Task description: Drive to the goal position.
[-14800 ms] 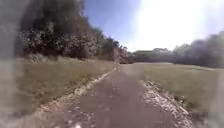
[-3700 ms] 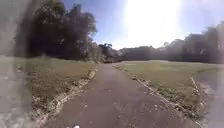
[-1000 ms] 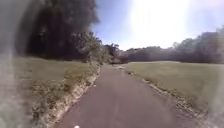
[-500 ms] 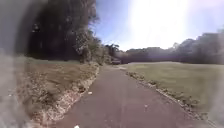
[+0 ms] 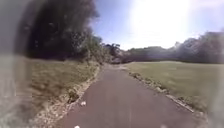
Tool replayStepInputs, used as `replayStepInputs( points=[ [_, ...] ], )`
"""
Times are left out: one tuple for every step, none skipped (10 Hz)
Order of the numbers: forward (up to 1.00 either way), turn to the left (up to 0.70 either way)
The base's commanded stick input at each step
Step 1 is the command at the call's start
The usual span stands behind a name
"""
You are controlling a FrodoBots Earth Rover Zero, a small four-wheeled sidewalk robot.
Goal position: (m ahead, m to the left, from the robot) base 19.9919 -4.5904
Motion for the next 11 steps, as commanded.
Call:
replayStepInputs(
  points=[
    [1.0,0.0],
    [1.0,0.0],
    [1.0,0.0],
    [1.0,0.0],
    [1.0,0.0],
    [1.0,0.0],
    [1.0,0.0],
    [1.0,0.06],
    [1.0,0.08],
    [1.0,0.07],
    [1.0,0.0]
  ],
)
